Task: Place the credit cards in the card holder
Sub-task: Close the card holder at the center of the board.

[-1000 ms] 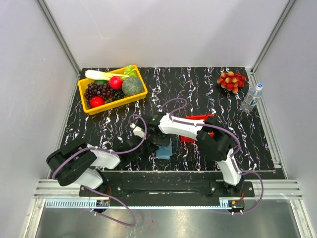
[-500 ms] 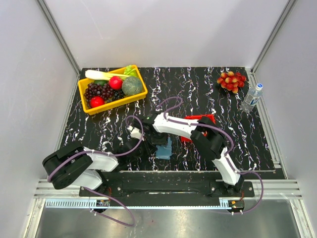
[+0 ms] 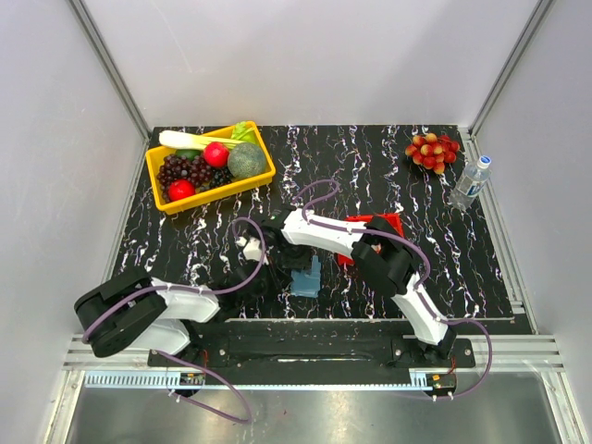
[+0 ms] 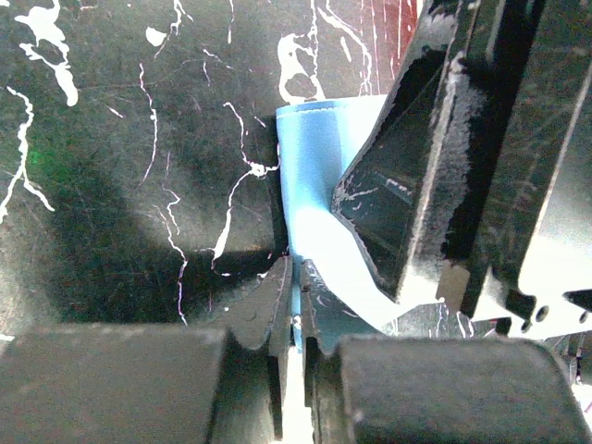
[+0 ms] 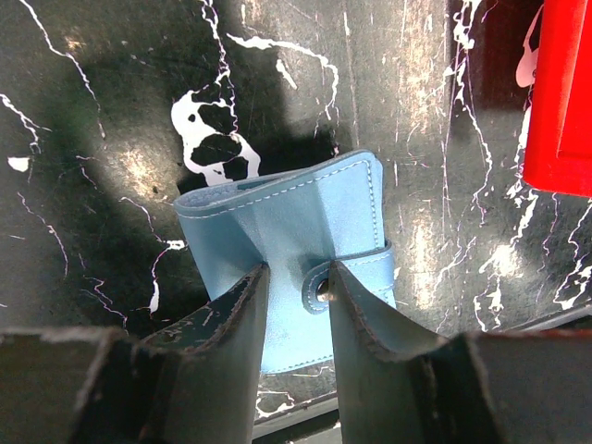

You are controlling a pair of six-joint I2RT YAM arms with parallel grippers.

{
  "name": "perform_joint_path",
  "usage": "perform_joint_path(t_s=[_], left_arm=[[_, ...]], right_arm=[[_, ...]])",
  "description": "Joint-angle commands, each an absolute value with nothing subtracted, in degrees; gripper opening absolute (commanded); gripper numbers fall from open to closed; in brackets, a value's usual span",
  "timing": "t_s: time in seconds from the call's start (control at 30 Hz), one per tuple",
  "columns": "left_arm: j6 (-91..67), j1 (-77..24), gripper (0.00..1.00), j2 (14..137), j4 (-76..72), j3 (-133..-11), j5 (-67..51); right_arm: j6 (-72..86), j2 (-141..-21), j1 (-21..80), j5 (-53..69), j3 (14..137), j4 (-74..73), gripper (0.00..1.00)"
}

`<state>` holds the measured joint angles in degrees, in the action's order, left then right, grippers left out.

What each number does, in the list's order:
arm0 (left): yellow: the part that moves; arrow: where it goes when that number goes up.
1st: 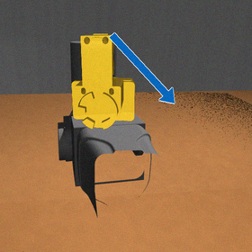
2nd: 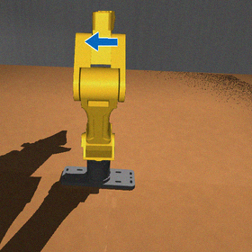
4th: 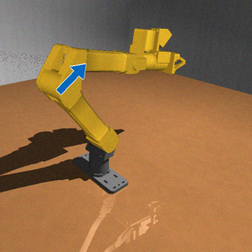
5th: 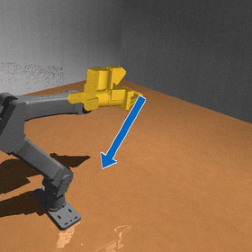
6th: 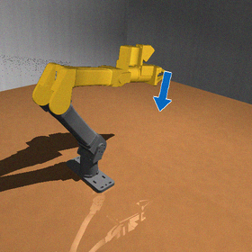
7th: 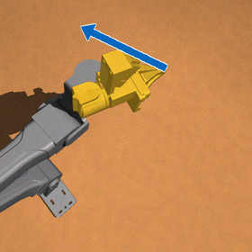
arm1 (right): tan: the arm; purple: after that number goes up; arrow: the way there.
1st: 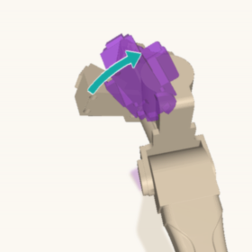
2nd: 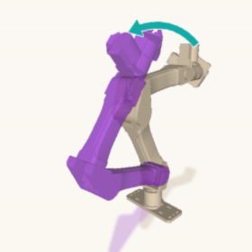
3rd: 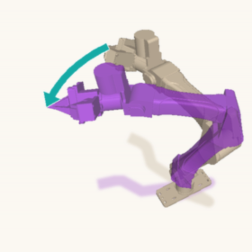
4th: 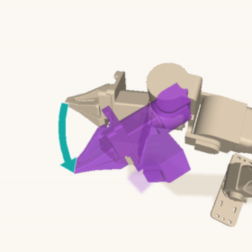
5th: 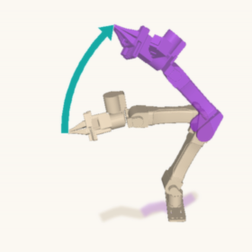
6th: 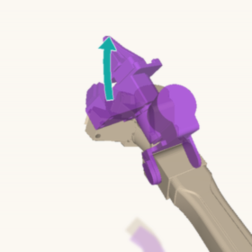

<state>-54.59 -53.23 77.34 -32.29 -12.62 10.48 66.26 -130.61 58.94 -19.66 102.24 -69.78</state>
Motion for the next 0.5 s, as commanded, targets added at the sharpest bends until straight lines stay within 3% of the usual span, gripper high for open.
perform_joint_path(t_s=[0.0,0.47], left_arm=[[-48.7,-56.7,0.06,73.0,-28.8,-13.2,4.7],[-42.9,-56.7,0.16,64.9,-22.2,-16.3,9.3]], right_arm=[[74.4,-158.5,60.9,-11.6,92.3,-50.6,0.40],[72.3,-154.9,62.1,-11.3,83.9,-36.4,0.41]])
